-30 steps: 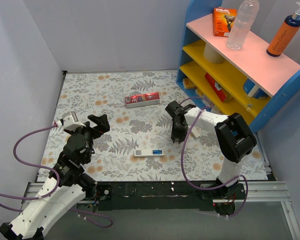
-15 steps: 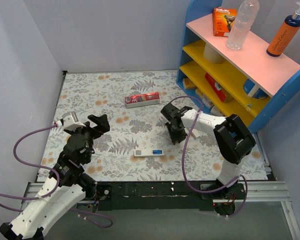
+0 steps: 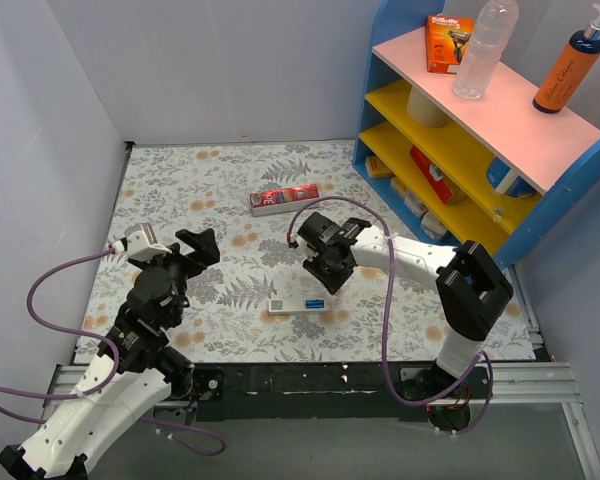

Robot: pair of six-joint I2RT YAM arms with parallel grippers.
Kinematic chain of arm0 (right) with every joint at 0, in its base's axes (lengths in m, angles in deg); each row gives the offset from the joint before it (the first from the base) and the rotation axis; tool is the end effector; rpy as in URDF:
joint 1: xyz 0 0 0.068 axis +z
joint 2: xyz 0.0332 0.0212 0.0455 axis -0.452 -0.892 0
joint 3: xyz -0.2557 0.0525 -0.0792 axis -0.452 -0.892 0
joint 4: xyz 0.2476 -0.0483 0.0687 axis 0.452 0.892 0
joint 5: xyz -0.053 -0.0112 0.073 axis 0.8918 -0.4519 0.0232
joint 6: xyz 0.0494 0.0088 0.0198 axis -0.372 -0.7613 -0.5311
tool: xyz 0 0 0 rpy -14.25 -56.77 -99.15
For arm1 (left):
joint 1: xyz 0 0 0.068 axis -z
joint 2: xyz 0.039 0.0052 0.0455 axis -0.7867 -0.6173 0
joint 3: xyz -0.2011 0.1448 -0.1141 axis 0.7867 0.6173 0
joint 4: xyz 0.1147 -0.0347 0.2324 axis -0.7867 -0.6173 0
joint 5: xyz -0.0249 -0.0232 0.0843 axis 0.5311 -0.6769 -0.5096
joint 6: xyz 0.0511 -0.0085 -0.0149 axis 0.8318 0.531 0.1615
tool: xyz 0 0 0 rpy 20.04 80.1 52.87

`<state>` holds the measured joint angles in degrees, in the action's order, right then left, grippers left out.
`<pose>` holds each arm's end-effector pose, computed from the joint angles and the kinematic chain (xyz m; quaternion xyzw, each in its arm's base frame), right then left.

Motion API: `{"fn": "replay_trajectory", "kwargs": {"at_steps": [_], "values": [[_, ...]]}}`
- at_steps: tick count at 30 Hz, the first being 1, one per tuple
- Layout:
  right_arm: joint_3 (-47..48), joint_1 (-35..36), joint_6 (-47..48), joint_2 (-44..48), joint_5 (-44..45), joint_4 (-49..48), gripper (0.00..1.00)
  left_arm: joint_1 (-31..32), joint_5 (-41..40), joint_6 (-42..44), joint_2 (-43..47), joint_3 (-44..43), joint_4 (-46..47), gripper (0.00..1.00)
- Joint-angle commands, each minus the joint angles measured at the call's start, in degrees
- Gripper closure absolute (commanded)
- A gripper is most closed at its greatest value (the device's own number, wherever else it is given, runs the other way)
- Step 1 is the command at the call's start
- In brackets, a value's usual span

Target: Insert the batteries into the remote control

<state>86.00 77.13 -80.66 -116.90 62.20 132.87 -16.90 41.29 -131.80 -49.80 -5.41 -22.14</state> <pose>0.2192 0.2597 0.2039 -0.4033 0.9015 0.0331 0.1534 0.1052 -0.0470 0.3064 -0.4154 0.6138 -0.3454 0.5757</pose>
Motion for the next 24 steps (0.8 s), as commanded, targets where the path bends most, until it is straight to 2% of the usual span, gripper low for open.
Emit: {"fn": "replay_trajectory", "kwargs": {"at_steps": [1, 11, 24], "values": [[3.6, 3.7, 9.3, 2.3, -2.1, 1.1, 0.92, -0.2, -0.1, 0.0, -0.3, 0.2, -0.3, 0.02], [3.6, 9.2, 20.5, -1.3, -3.8, 1.6, 0.89, -0.2, -0.2, 0.0, -1.0, 0.2, -0.3, 0.02], [3.8, 10.1, 28.2, -3.7, -2.7, 0.4, 0.86, -0.2, -0.3, 0.0, -1.4, 0.2, -0.3, 0.02]]}}
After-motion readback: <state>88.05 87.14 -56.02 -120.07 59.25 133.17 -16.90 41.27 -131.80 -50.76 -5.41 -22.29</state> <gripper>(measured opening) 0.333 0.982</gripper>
